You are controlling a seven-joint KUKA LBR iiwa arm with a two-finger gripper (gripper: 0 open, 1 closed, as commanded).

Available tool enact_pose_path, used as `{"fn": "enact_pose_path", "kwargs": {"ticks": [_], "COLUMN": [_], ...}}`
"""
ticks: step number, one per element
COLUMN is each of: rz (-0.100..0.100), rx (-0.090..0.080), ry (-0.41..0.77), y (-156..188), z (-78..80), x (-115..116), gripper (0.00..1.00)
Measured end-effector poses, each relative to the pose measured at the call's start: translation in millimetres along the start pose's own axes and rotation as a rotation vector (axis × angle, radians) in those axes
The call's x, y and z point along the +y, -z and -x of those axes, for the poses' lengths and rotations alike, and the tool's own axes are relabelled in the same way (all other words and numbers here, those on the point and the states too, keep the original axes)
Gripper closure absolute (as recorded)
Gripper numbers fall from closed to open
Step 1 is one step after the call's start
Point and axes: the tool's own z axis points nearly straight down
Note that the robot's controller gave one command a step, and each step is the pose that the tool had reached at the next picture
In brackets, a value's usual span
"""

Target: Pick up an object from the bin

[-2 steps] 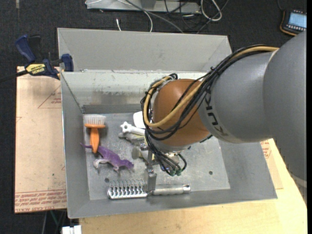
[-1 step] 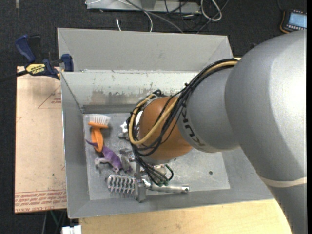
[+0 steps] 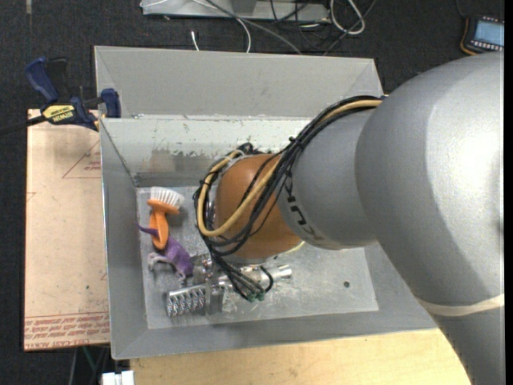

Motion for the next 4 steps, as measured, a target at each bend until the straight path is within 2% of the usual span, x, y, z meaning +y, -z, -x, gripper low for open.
{"fn": "enact_pose_path", "kwargs": {"ticks": [1,2,3,4], "rz": [0.0,-0.001,0.0,-0.001], "rx": [0.0,0.01,-0.007,0.018], "ry": [-0.001,0.001,0.063,-0.012], "y": [0.0,12.5,114.9,225.1], "z": [0.0,-4.0,33.1,-12.5], "x": [0.0,-0.7,-13.9,-4.8], "gripper": [1.0,1.0,1.0,1.0]}}
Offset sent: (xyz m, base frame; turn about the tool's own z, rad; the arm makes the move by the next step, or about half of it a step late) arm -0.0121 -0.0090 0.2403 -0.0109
